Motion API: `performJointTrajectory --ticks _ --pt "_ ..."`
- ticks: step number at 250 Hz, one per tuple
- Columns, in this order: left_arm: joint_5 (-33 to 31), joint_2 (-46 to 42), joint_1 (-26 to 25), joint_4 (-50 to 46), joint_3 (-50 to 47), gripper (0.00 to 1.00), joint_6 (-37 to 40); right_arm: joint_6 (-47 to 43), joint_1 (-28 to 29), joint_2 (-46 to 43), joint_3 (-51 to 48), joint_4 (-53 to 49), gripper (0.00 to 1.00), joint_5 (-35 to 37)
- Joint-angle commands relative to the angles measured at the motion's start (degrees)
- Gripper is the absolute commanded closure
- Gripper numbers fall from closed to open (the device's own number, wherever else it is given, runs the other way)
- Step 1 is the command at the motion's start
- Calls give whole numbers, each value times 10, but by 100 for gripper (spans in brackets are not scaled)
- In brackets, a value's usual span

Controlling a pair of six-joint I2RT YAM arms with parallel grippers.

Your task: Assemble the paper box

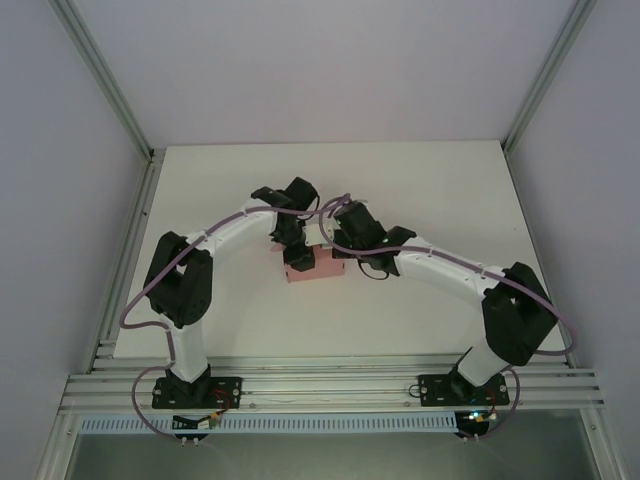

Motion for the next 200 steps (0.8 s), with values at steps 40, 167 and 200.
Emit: performJointTrajectory --ticks 40,167,200 --pt "43 -12 -22 107 -32 59 -30 99 3 -32 -129 237 100 -144" --pt "30 -10 -22 89 -23 60 -19 -148 5 -90 -210 191 100 -94" --pt "27 -6 -22 92 -18 60 -24 -144 7 -93 -244 255 100 -116"
